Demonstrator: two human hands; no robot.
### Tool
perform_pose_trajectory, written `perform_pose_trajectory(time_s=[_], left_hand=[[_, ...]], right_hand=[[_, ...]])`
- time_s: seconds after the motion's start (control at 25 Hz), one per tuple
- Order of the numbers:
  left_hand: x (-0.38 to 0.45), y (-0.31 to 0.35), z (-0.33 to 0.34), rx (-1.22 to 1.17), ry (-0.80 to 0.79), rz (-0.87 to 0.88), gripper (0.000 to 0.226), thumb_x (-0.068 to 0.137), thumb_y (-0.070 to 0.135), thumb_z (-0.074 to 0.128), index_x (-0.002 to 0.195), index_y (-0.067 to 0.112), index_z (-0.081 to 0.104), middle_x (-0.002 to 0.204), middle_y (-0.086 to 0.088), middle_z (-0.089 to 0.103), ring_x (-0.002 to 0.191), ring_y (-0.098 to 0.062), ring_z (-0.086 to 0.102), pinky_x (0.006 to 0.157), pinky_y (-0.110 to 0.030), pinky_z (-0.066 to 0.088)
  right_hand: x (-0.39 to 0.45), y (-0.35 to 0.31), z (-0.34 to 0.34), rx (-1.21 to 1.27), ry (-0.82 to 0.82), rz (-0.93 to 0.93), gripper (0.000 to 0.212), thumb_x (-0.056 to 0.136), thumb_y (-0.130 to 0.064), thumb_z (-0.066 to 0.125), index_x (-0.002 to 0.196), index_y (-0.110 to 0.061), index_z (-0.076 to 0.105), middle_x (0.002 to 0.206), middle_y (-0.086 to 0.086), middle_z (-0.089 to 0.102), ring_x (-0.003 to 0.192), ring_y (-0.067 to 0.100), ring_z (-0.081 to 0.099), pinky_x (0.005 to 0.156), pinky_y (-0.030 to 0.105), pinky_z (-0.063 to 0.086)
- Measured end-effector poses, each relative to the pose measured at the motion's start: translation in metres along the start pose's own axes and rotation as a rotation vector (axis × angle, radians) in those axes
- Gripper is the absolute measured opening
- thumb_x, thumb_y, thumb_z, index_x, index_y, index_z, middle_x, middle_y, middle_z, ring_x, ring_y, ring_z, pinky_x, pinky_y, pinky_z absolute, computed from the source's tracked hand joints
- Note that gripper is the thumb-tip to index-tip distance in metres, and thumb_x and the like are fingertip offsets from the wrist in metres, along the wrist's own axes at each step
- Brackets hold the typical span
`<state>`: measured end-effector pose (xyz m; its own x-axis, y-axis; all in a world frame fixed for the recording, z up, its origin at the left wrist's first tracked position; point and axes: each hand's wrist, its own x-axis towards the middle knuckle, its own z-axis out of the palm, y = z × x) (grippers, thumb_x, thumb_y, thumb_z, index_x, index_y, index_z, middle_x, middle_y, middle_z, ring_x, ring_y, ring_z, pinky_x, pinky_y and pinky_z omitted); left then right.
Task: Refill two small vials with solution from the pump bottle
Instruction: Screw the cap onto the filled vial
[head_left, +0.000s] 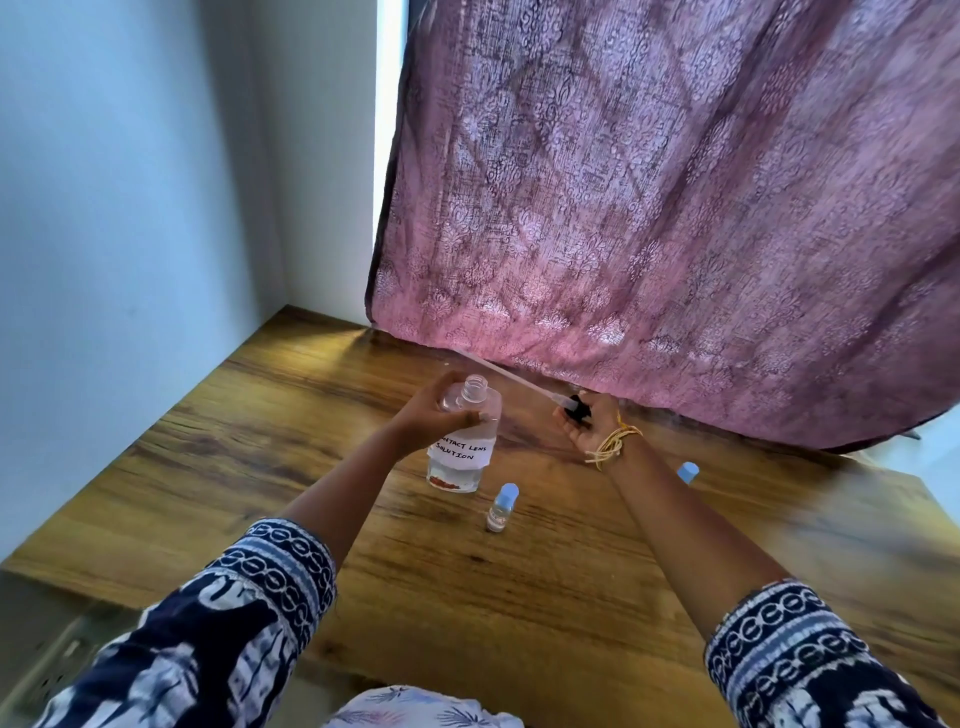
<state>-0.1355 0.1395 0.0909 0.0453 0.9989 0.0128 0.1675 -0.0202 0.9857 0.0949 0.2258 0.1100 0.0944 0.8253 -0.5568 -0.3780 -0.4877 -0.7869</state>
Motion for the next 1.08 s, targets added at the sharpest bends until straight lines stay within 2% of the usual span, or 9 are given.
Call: perform_pose_trajectory(time_s=[0.16,0.24,0.4,0.52,0.64,0.76,0.84,0.96,1.08], left_hand=[[-0.004,0.003,0.002,0.015,0.015,0.010,0.054,0.076,0.018,0.079,0.123,0.016,0.053,0.115,-0.009,0.066,0.102,-0.022,0.065,0.089,-0.042,0.055],[-0.004,0.003,0.003,0.013,0.023,0.003,0.053,0.077,0.018,0.079,0.123,0.017,0.053,0.114,-0.010,0.067,0.101,-0.022,0.065,0.089,-0.041,0.055],[-0.006,0.005,0.006,0.025,0.040,0.002,0.043,0.077,0.018,0.079,0.109,0.032,0.055,0.103,0.004,0.066,0.092,-0.012,0.065,0.075,-0.027,0.055],[-0.008,0.005,0.007,0.037,0.085,0.011,0.044,0.075,0.017,0.080,0.097,0.044,0.053,0.096,0.011,0.064,0.086,-0.004,0.062,0.075,-0.026,0.052],[-0.008,0.004,0.008,0.043,0.093,0.009,0.042,0.075,0.017,0.080,0.106,0.033,0.056,0.099,0.005,0.065,0.088,-0.011,0.063,0.083,-0.037,0.055],[-0.009,0.006,0.010,0.066,0.112,0.003,0.049,0.076,0.017,0.080,0.118,0.021,0.055,0.106,-0.003,0.066,0.093,-0.019,0.064,0.089,-0.044,0.054],[-0.009,0.006,0.010,0.074,0.119,-0.003,0.053,0.075,0.019,0.081,0.120,0.019,0.054,0.109,-0.006,0.066,0.098,-0.022,0.064,0.091,-0.045,0.054],[-0.010,0.007,0.009,0.093,0.124,-0.018,0.059,0.074,0.023,0.082,0.124,0.017,0.052,0.112,-0.007,0.067,0.102,-0.025,0.065,0.093,-0.047,0.054],[-0.010,0.008,0.009,0.114,0.117,-0.031,0.062,0.073,0.026,0.082,0.125,0.016,0.051,0.115,-0.009,0.067,0.104,-0.027,0.065,0.094,-0.050,0.053]], right_hand=[[-0.018,-0.014,-0.003,0.014,-0.009,-0.075,0.016,0.096,-0.006,0.040,0.083,-0.003,0.048,0.085,0.016,0.059,0.065,0.020,0.052,0.061,0.031,0.053],[-0.023,-0.020,-0.006,0.011,0.054,-0.160,0.009,0.094,-0.005,0.044,0.091,0.000,0.050,0.076,0.015,0.060,0.060,0.020,0.053,0.063,0.034,0.053],[-0.035,-0.030,-0.014,-0.016,0.122,-0.394,0.010,0.092,-0.004,0.050,0.084,-0.009,0.052,0.066,0.010,0.057,0.046,0.017,0.056,0.054,0.036,0.056],[-0.045,-0.032,-0.017,-0.111,0.129,-0.533,0.019,0.091,-0.002,0.047,0.078,-0.015,0.050,0.064,0.009,0.056,0.034,0.012,0.054,0.044,0.028,0.045],[-0.054,-0.036,-0.015,-0.193,0.173,-0.658,0.018,0.090,-0.005,0.049,0.078,-0.018,0.053,0.075,0.013,0.060,0.043,0.016,0.057,0.043,0.028,0.046],[-0.066,-0.039,-0.006,-0.271,0.149,-0.772,0.010,0.090,-0.006,0.053,0.086,-0.014,0.057,0.090,0.012,0.063,0.056,0.023,0.061,0.055,0.038,0.056],[-0.075,-0.041,0.004,-0.348,0.097,-0.863,0.011,0.089,-0.004,0.053,0.088,-0.014,0.057,0.090,0.008,0.063,0.067,0.028,0.065,0.064,0.043,0.059],[-0.088,-0.041,0.021,-0.406,0.012,-0.986,0.019,0.088,-0.005,0.055,0.081,-0.023,0.056,0.087,0.007,0.062,0.073,0.028,0.065,0.055,0.035,0.058],[-0.091,-0.045,0.030,-0.436,0.006,-1.093,0.016,0.087,-0.005,0.054,0.084,-0.020,0.058,0.085,0.009,0.063,0.069,0.025,0.065,0.049,0.031,0.056]])
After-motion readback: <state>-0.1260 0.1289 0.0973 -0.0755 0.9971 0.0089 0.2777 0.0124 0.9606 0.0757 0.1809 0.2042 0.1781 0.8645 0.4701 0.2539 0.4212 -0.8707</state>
